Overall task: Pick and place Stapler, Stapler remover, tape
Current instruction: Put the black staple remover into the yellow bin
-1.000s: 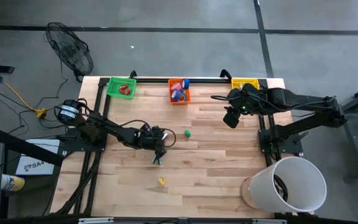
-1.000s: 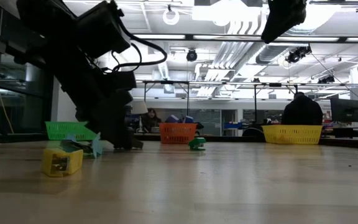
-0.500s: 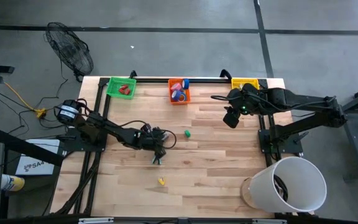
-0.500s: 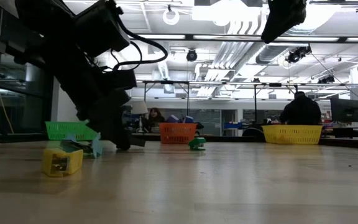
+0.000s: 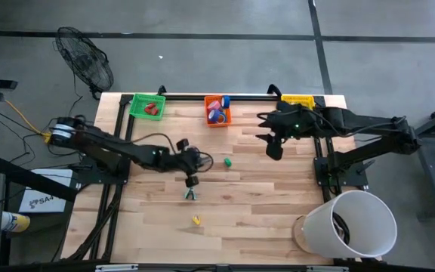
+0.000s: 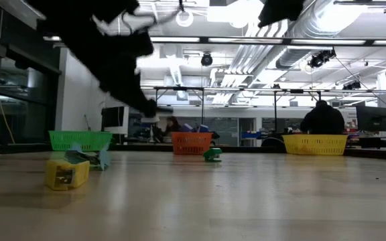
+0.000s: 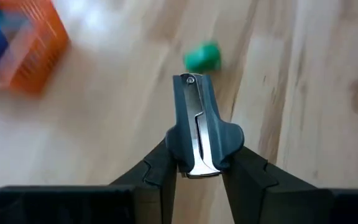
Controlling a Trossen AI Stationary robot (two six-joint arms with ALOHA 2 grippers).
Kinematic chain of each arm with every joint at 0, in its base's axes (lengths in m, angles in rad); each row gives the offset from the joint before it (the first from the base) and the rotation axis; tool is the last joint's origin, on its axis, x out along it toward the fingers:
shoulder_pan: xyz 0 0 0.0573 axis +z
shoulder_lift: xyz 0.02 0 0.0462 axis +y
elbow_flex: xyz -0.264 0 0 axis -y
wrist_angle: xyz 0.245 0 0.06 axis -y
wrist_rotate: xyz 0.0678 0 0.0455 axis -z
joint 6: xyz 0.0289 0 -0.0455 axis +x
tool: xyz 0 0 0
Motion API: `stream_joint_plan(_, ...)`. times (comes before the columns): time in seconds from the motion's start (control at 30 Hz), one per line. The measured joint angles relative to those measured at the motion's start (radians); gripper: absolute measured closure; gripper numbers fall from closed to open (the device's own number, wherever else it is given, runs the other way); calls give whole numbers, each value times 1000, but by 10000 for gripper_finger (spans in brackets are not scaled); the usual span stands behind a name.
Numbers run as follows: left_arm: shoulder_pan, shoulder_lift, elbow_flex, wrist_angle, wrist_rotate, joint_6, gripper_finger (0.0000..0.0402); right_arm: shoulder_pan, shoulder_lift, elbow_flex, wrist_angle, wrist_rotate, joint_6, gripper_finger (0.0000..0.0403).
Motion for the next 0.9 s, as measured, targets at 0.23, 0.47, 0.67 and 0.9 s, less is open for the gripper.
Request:
stream_joint_plan(0.23, 54, -92, 138, 11, 41, 259, 302, 0, 60, 0, 152, -105, -107, 235)
stream_joint_plan(0.47, 86, -107, 284, -2, 93, 450, 302, 7, 134, 0, 244, -152, -195, 235)
stream_joint_plan(0.67, 87, -107, 330, -4, 84, 523, 302, 42, 176, 0, 332, -138, -262, 235)
stream_joint_plan(0.9, 86, -107, 333, -2, 103, 522, 302, 85, 196, 0, 428, -45, -364, 235)
